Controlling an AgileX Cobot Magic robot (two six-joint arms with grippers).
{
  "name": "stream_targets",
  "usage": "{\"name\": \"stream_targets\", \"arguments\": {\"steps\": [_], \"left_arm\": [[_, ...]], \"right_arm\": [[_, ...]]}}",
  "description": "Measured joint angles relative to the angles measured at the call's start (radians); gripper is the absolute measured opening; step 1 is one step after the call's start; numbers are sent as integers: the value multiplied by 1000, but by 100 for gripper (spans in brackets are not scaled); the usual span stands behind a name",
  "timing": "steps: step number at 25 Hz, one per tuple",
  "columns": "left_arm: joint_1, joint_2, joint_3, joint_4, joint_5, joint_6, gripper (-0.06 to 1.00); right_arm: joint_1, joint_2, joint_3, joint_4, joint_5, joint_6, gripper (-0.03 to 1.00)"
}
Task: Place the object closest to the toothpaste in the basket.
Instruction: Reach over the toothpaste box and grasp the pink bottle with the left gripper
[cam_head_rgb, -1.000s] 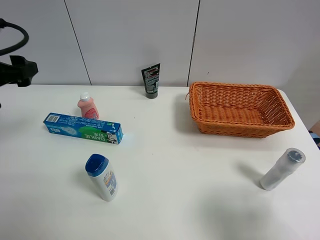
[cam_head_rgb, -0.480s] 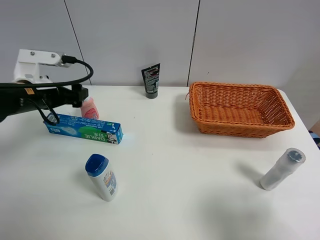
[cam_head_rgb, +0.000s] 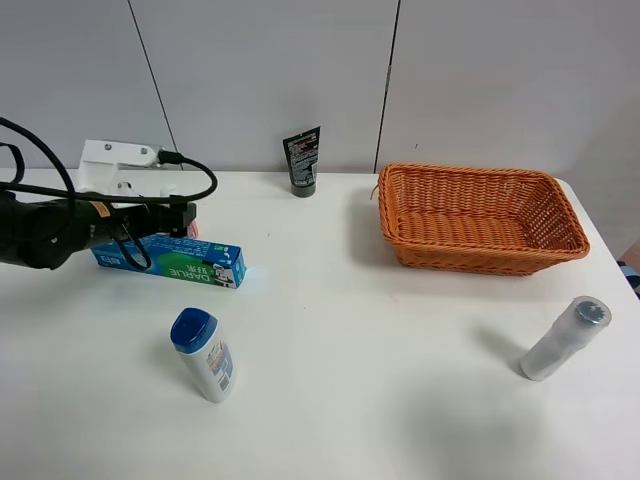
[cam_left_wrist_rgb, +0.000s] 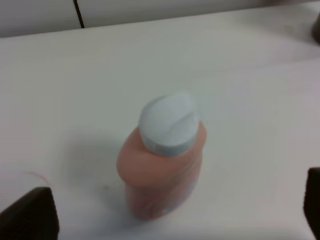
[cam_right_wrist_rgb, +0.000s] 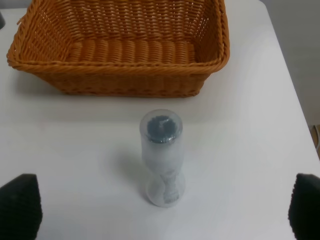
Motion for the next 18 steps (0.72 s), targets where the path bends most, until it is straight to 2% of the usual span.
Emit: {"name": "stream_targets", "arguments": {"steps": [4,18], "left_arm": [[0,69,-42,0,-44,0,100],[3,230,-171,0,-66,0,99]], "right_arm": [[0,0,0,0,0,0,99],[0,0,0,0,0,0,99]]}}
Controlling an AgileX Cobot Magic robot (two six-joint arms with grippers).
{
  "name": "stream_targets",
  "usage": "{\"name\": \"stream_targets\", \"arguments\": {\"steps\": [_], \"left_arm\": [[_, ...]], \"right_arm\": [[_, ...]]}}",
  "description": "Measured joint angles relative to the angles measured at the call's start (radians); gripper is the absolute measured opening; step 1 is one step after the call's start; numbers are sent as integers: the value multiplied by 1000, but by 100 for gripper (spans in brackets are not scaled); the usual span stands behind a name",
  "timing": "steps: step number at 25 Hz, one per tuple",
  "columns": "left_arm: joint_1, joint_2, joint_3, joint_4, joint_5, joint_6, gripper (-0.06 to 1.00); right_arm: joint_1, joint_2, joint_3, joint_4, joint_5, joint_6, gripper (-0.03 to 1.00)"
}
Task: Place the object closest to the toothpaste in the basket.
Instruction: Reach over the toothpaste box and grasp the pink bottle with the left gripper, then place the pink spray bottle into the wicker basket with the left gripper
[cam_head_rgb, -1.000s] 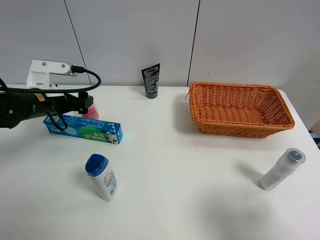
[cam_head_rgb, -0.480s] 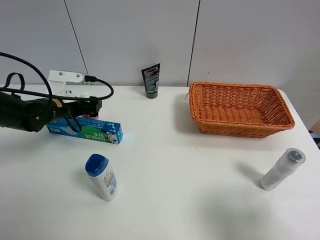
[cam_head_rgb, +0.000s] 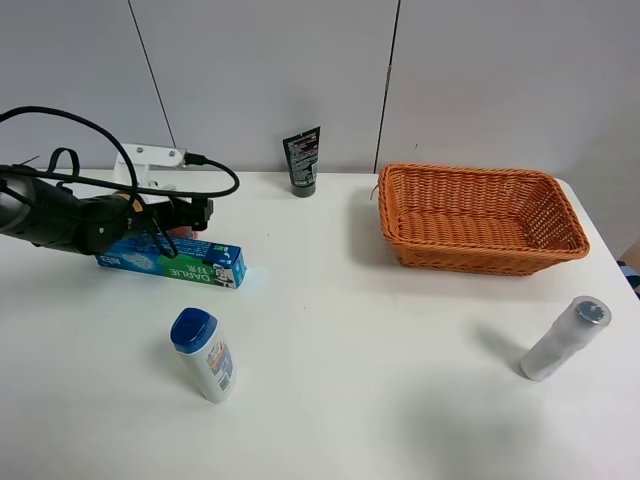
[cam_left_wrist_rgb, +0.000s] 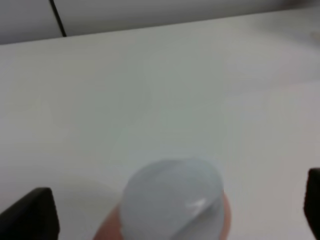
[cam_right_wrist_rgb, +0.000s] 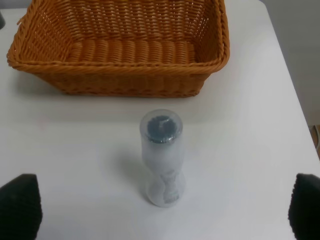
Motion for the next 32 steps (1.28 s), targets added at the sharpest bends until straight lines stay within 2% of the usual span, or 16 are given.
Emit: {"name": "stream_targets", "arguments": {"steps": [2,3,7,8,15,20,23,27,32], "left_arm": [[8,3,0,0,3,0,93],[13,5,0,0,7,0,86],[22,6,0,0,7,2,37],[24,6,0,0,9,0,33],[24,-28,-21,0,14,-30,34],[-10,-165,-140,7,30,-86,34],[-81,-226,-271,40,101,-97,34],[-236,-242,-458,102,208,-101,34],[-440,-203,-588,121,237,-104,34]], "right_arm": [[0,0,0,0,0,0,99],[0,0,0,0,0,0,99],[0,0,0,0,0,0,99],[0,0,0,0,0,0,99],[0,0,0,0,0,0,99],[0,0,0,0,0,0,99],[0,0,0,0,0,0,99],[0,0,0,0,0,0,99],[0,0,0,0,0,0,99]]}}
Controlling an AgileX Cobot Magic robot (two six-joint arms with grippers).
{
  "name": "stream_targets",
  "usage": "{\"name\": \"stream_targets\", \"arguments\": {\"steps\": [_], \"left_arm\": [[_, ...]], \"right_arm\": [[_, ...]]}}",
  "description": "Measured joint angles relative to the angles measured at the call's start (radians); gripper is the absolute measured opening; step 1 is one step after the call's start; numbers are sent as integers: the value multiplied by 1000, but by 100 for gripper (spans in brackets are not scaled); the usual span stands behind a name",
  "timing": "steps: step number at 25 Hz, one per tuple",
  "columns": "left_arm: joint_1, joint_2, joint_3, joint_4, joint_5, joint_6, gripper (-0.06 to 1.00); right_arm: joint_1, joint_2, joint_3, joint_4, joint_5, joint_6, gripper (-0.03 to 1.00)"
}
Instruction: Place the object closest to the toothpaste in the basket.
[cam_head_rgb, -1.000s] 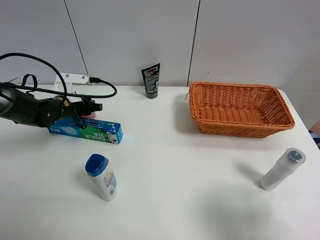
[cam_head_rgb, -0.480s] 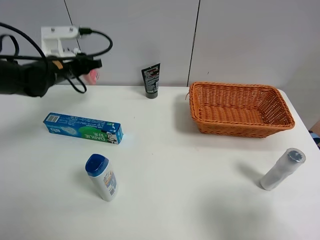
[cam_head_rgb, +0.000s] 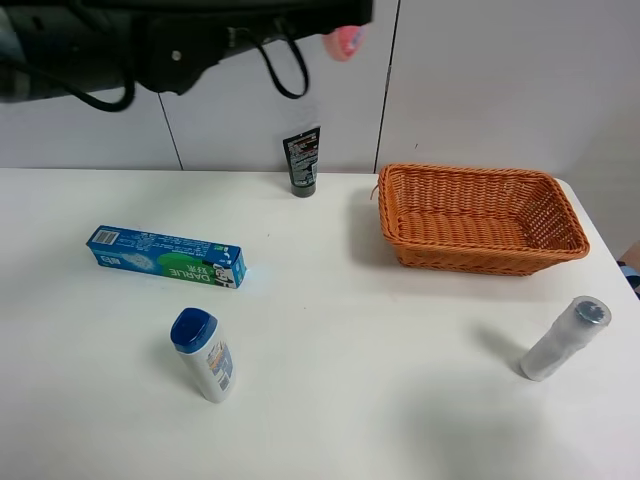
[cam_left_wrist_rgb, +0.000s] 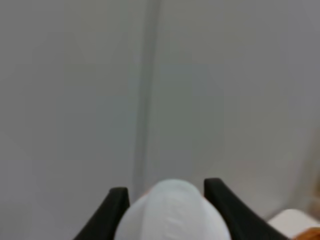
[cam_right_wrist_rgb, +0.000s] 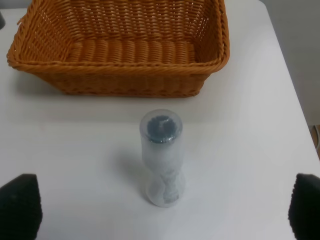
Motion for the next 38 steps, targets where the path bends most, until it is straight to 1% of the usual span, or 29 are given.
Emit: {"name": "stream_targets", "arguments": {"steps": [2,4,5,6,8,12,16,21,22,23,25,26,27,29,33,35,38], "left_arm": [[-76,46,-30,0,-1,0,34],[-132,110,-51,1,-2,0,34],[-156,152,-63,1,-2,0,34],[-193,244,-90,-4,-3,0,34],[-215,327,-121,-9,-3,0,34],[-223,460,-178,-12,0,-4,34],[-217,527,-192,-16,0,-5,34],[-209,540,-194,-95,-15,-13,34],[-208,540,-194,-104,-20,-24,38],[-208,540,-196,-114,-21,-35,46],[-208,540,-201,-127,-38,-62,73],[-208,543,-201,-136,-47,-67,84],[-208,539,-201,-151,-53,-70,91],[-208,526,-201,-184,-55,-73,96],[-190,433,-201,-204,-44,-45,98],[-166,354,-201,-207,-28,-3,97],[-108,212,-203,-193,10,110,94]], "right_arm": [[0,0,0,0,0,0,99],[0,0,0,0,0,0,99],[0,0,0,0,0,0,99],[0,0,0,0,0,0,99],[0,0,0,0,0,0,99],[0,0,0,0,0,0,99],[0,0,0,0,0,0,99],[0,0,0,0,0,0,99],[0,0,0,0,0,0,99],[0,0,0,0,0,0,99],[0,0,0,0,0,0,99],[0,0,0,0,0,0,99],[0,0,0,0,0,0,99],[0,0,0,0,0,0,99],[0,0,0,0,0,0,99],[0,0,0,0,0,0,99],[0,0,0,0,0,0,99]]}}
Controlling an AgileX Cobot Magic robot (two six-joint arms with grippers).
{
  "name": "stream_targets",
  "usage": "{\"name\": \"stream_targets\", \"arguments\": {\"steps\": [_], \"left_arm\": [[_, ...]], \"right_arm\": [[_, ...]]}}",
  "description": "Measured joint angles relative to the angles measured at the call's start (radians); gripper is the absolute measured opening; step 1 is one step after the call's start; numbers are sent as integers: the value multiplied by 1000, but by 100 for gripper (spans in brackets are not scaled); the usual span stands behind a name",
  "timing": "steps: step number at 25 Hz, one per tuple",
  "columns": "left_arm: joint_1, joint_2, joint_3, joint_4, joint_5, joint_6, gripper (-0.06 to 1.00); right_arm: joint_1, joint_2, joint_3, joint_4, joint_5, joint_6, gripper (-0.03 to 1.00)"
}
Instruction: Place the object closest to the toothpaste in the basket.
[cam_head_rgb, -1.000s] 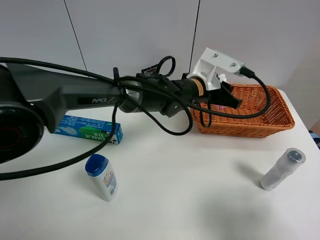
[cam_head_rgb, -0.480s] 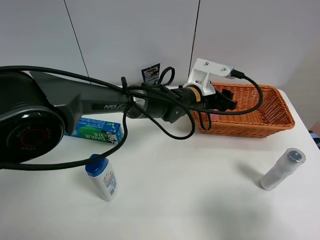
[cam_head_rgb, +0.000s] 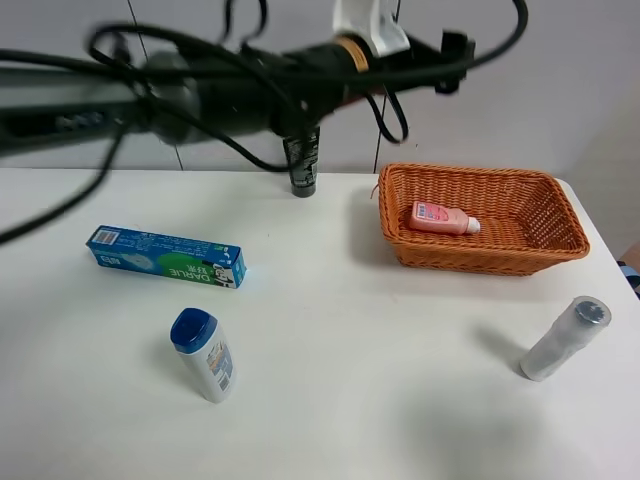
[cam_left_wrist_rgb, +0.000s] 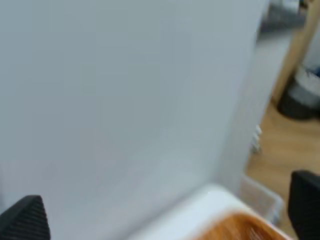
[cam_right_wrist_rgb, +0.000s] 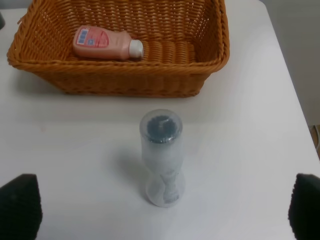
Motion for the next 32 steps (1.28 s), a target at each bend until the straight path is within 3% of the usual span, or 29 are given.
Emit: {"name": "stream_targets", "arguments": {"steps": [2,5,11,16,21,28,32], "left_arm": [[52,-87,0,15,53,91,93],[165,-224,0,21,157,153,93],[413,-467,0,21,348,170,93],[551,-709,59,46,457,172,93],[680,-981,305,50,518,170,93],[789,-1458,838,28,566,164,93],[804,-1675,1038,20,743,123,93]], "right_arm": [[0,0,0,0,0,0,99],[0,0,0,0,0,0,99],[0,0,0,0,0,0,99],[0,0,0,0,0,0,99],[0,0,0,0,0,0,99],[0,0,0,0,0,0,99],[0,0,0,0,0,0,99]]}}
